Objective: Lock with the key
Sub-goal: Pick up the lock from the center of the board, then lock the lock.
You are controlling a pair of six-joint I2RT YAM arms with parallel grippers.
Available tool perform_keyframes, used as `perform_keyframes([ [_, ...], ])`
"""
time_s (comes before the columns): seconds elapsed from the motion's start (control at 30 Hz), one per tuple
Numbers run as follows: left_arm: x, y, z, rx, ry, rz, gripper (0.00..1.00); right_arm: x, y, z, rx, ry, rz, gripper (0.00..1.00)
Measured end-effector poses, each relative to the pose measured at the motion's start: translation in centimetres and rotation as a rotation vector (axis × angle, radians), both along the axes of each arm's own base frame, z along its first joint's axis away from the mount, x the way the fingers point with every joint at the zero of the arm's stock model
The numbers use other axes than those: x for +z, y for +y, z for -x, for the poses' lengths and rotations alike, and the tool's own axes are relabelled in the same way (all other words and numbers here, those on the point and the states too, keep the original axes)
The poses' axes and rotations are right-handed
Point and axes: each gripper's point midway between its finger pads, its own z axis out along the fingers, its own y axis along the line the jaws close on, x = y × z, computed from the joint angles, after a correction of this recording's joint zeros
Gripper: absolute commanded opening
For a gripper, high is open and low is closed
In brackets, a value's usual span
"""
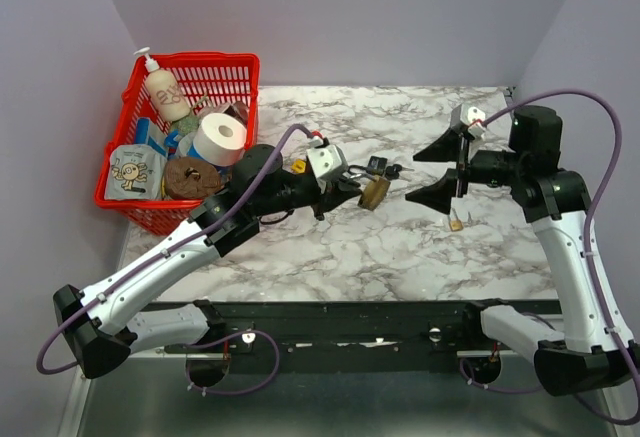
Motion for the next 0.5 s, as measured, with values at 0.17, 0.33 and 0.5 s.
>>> perform_keyframes([
  [0.17, 0.1, -0.8, 2.7, -0.135, 0.093, 0.033, 0.0, -0.5, 1.5, 2.2, 0.118, -0.076, 0.035, 1.0],
  [0.33, 0.1, -1.3, 3.8, -0.204, 0.121, 0.038, 0.0, -1.5, 2.7, 3.9, 0.195, -0.11, 0.064, 0.99],
  [0.5, 0.4, -1.5, 4.8, -0.265, 0.111, 0.042, 0.0, -2.1, 3.1, 5.0, 0.254, -0.064, 0.082, 0.93],
])
